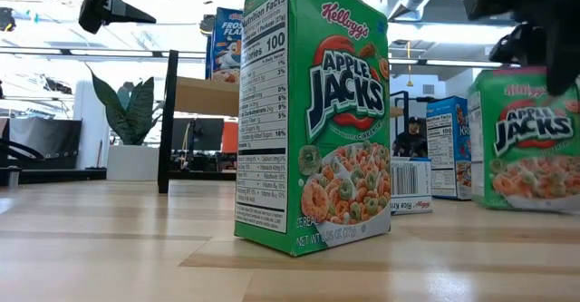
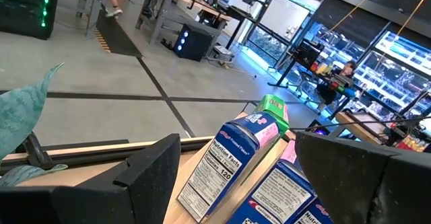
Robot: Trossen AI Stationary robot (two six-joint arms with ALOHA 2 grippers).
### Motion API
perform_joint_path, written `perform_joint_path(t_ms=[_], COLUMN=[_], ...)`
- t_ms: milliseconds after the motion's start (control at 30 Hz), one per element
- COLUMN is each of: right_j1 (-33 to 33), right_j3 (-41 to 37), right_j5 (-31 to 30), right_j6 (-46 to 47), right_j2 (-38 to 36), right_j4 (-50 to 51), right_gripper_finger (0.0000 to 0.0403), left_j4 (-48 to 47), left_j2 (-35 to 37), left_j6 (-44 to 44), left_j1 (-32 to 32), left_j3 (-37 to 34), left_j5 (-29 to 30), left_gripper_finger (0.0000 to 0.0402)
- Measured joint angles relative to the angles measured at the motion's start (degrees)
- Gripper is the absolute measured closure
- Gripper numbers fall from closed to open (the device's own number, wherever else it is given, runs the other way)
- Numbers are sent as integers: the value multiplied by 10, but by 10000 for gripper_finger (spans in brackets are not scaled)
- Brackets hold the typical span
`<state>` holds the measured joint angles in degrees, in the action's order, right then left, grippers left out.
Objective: Stack cereal on shelf
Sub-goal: Put the right green cereal box on the shelf and align it with the other green cereal box
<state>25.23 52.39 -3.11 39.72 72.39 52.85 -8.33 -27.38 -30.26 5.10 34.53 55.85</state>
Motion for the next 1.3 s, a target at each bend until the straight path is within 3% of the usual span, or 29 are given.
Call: perform_joint_path(t_ms=[167, 433, 733, 967, 1133, 1300], right_j1=[-8, -66, -222, -358, -416, -443], right_j3=[27, 124, 277, 318, 335, 413], right_j5=[1, 1, -31, -30, 19, 70], right_j6=[-59, -173, -446, -602, -660, -709], right_j2=[-1, -1, 0, 1, 24, 102], right_j4=[3, 72, 104, -8, -85, -32], right_gripper_finger=[282, 269, 277, 277, 277, 278], left_j4=[0, 0, 0, 0, 0, 0], left_j2=[0, 0, 0, 0, 0, 0], left_j6=[0, 0, 0, 0, 0, -4], left_j1=[0, 0, 0, 0, 0, 0], left_j3=[0, 0, 0, 0, 0, 0], left_j5=[0, 0, 0, 0, 0, 0], left_gripper_finger=[119, 119, 119, 119, 119, 119])
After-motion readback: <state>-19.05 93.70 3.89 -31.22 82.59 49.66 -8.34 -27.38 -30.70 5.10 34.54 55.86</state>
